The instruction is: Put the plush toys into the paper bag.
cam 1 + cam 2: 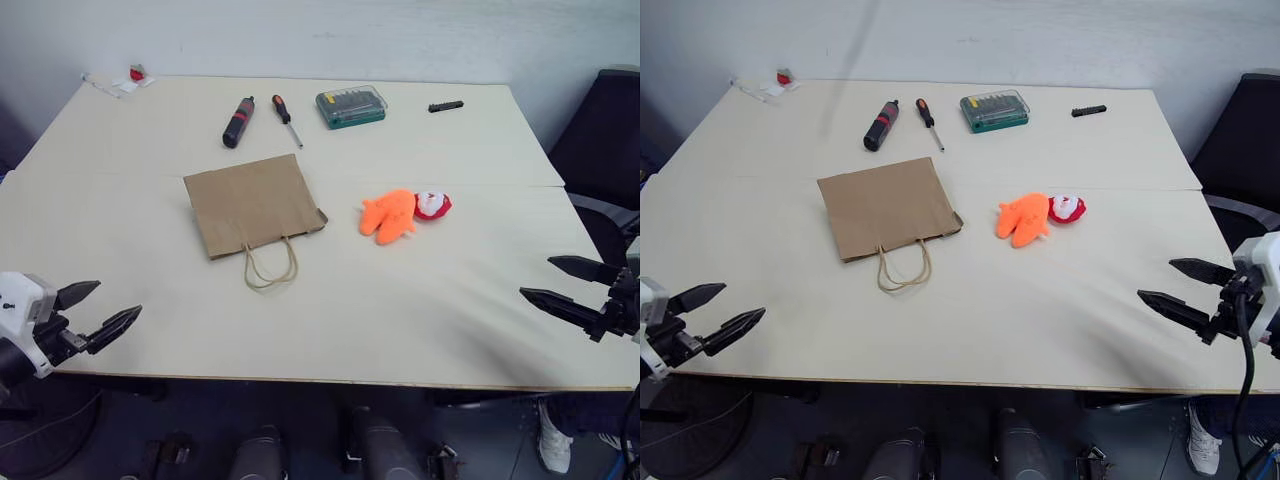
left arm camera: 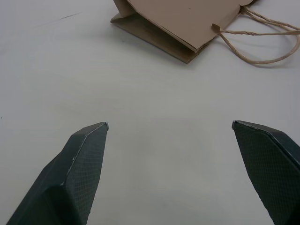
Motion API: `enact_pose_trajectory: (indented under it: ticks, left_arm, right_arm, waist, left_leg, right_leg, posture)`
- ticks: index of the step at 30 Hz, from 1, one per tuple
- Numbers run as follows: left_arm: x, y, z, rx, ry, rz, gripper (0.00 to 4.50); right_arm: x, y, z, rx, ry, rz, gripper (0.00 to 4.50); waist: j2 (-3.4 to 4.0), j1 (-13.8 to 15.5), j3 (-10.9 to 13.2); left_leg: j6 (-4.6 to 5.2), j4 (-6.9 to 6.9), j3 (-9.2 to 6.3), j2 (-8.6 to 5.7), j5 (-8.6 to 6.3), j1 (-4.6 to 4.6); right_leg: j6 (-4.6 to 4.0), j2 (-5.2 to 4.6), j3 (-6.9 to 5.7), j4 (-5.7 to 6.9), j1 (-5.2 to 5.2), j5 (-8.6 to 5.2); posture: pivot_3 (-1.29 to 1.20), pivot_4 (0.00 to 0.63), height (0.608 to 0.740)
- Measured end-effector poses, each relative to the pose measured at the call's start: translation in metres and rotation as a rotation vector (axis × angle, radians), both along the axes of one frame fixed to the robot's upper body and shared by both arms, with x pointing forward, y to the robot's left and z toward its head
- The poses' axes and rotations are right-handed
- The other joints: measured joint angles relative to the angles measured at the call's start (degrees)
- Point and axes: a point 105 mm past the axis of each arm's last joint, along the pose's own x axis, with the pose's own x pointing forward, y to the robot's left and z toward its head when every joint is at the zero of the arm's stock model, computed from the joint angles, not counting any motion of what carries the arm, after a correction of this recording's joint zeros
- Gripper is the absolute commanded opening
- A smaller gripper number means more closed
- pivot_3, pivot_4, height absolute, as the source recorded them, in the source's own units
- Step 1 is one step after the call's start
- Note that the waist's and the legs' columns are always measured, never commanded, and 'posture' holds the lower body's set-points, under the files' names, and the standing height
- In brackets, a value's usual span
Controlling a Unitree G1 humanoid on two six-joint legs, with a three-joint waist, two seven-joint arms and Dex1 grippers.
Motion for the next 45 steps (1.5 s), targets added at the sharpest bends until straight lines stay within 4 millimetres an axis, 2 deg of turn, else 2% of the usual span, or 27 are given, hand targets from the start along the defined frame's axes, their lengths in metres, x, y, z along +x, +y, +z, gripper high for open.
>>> enact_pose_trajectory:
  ticks: [17, 21, 24, 27, 30, 34, 39, 45]
  left_arm:
    - [0.001, -0.006, -0.002, 0.016, 0.028, -0.048, 4.44]
    - [0.006, -0.012, 0.002, 0.031, 0.034, -0.1, 4.44]
    - [0.01, -0.022, 0.003, 0.054, 0.055, -0.17, 4.44]
    - [0.021, -0.047, 0.008, 0.144, 0.05, -0.331, 4.44]
    - [0.036, -0.08, 0.012, 0.295, 0.002, -0.518, 4.44]
    - [0.065, -0.108, 0.011, 0.432, -0.079, -0.648, 4.44]
    - [0.096, -0.131, 0.008, 0.481, -0.133, -0.728, 4.44]
    - [0.12, -0.145, 0.002, 0.551, -0.166, -0.806, 4.44]
  right_arm:
    - [0.0, 0.002, 0.001, -0.017, -0.007, -0.019, 4.5]
    - [-0.002, -0.001, 0.007, -0.017, -0.024, -0.041, 4.5]
    - [-0.006, 0.006, 0.01, -0.019, -0.024, -0.02, 4.5]
    - [-0.011, 0.032, 0.019, -0.007, -0.033, 0.074, 4.5]
    - [-0.02, 0.076, 0.026, 0.002, -0.04, 0.246, 4.5]
    - [-0.031, 0.135, 0.021, 0.051, -0.032, 0.453, 4.5]
    - [-0.025, 0.173, 0.01, 0.11, -0.051, 0.518, 4.5]
    - [-0.017, 0.187, 0.003, 0.081, -0.084, 0.516, 4.5]
  waist:
    - [0.0, 0.01, 0.0]
    - [0.0, 0.03, 0.0]
    - [0.01, 0.06, 0.0]
    - [0.01, 0.11, 0.0]
    - [0.04, 0.08, 0.0]
    - [0.03, -0.03, 0.0]
    - [0.01, 0.13, 0.0]
    - [0.0, 0.24, 0.0]
  left_leg:
    - [-0.05, 0.0, -0.02, 0.0, 0.03, -0.01]
    - [-0.07, 0.0, -0.04, 0.0, 0.04, 0.0]
    - [-0.07, 0.0, -0.06, 0.0, 0.04, 0.0]
    - [-0.09, 0.01, -0.1, -0.01, 0.05, 0.02]
    - [-0.15, 0.0, -0.13, -0.02, 0.09, 0.03]
    - [-0.26, 0.0, -0.13, -0.04, 0.15, -0.03]
    - [-0.25, 0.18, -0.11, -0.13, 0.18, -0.19]
    - [-0.16, 0.28, -0.09, -0.19, 0.2, -0.29]
  right_leg:
    - [-0.02, -0.01, -0.03, 0.0, 0.01, -0.01]
    - [-0.02, -0.01, -0.05, 0.0, 0.03, -0.01]
    - [-0.02, -0.02, -0.06, 0.0, 0.04, -0.01]
    - [-0.02, -0.02, -0.09, 0.03, 0.08, -0.01]
    - [-0.02, -0.02, -0.13, 0.03, 0.1, -0.01]
    - [-0.02, 0.01, -0.15, 0.05, 0.05, -0.01]
    - [0.02, 0.0, -0.17, 0.07, -0.07, 0.0]
    - [0.07, -0.04, -0.18, 0.1, -0.14, 0.01]
  posture:
    - [0.0, 0.15, 0.74]
    - [0.0, 0.15, 0.74]
    - [0.0, 0.15, 0.74]
    - [0.0, 0.15, 0.74]
    - [0.0, 0.15, 0.74]
    - [0.0, 0.15, 0.74]
    - [0.0, 0.15, 0.74]
    - [0.0, 0.15, 0.74]
